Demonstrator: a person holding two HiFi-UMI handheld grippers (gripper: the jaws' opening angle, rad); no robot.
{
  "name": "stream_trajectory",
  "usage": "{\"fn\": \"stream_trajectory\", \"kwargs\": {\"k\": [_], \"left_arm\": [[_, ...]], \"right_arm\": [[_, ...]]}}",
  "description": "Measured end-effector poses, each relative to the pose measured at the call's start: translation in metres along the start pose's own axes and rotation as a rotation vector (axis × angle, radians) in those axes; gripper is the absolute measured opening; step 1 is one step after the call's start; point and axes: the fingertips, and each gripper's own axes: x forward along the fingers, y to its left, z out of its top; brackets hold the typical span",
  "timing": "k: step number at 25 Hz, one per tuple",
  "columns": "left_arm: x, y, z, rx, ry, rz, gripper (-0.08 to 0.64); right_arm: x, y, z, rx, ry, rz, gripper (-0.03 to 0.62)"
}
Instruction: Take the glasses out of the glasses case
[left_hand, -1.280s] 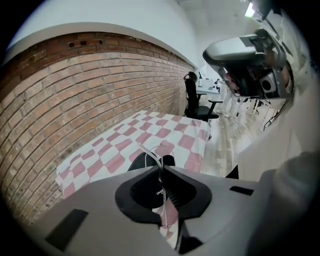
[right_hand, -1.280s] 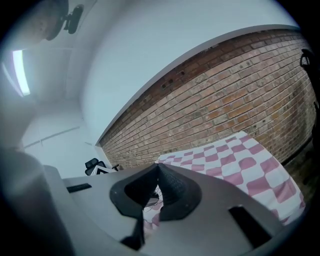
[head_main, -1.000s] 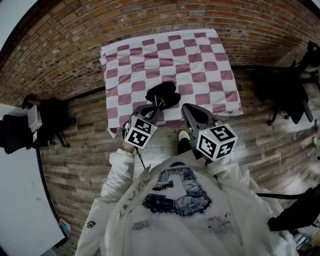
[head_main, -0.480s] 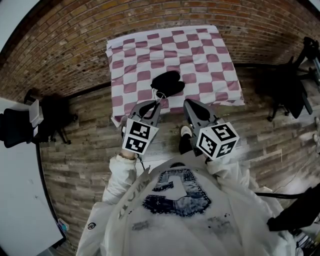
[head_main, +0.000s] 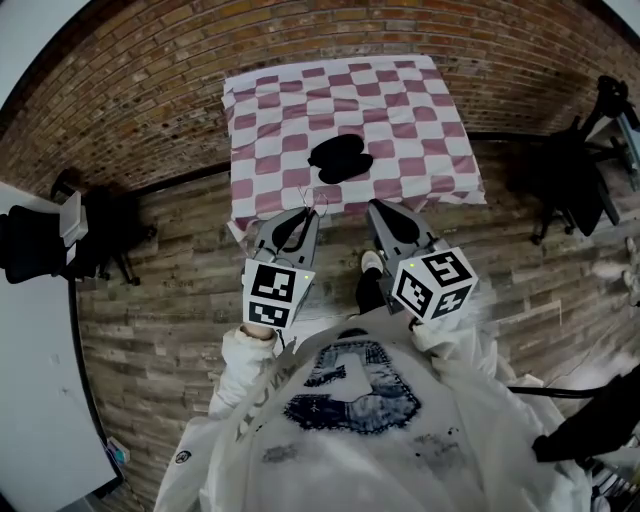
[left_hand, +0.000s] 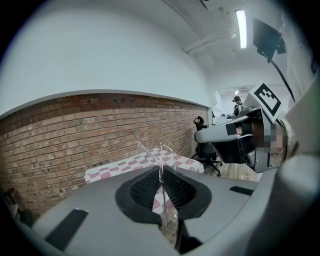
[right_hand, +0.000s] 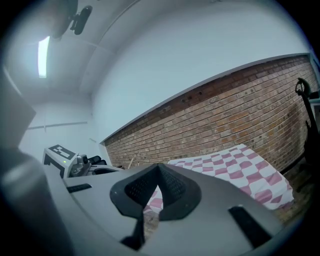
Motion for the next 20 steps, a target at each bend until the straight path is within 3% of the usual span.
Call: {"fn": "stream_trajectory", "kwargs": {"k": [8, 20], "left_arm": [[-0.043, -0.007, 0.002, -0.076, -0.032, 0.033, 0.035], [-0.07, -0.016, 0.004, -0.077, -0.073, 0.054, 0.035]], "right_arm": [[-0.024, 0.023, -0.004, -0.038, -0.012, -0.018, 0.014], [-0.042, 0.04, -0.007, -0.057, -0.028, -0.01, 0.014]]}}
